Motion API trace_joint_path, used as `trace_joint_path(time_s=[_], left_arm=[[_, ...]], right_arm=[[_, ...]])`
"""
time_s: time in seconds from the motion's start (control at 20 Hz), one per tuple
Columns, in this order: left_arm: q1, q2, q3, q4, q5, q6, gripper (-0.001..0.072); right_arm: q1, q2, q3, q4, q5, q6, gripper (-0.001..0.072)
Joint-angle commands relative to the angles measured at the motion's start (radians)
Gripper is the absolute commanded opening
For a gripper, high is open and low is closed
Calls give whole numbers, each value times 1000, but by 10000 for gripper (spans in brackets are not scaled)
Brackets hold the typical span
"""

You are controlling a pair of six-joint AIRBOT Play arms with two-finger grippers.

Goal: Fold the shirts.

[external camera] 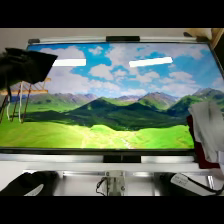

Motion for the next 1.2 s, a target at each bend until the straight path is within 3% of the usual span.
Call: trace_joint_path(time_s=[0.0, 0.55, 1.15], left_arm=[[-1, 0, 0, 0, -2, -5, 464], [-1, -2, 0, 0, -2, -13, 464], [-1, -2, 0, 0, -1, -23, 464]], right_arm=[[-70, -17, 5, -6, -55, 37, 52], [-282, -15, 31, 2, -73, 27, 52], [-535, 23, 31, 56, 143, 15, 52]])
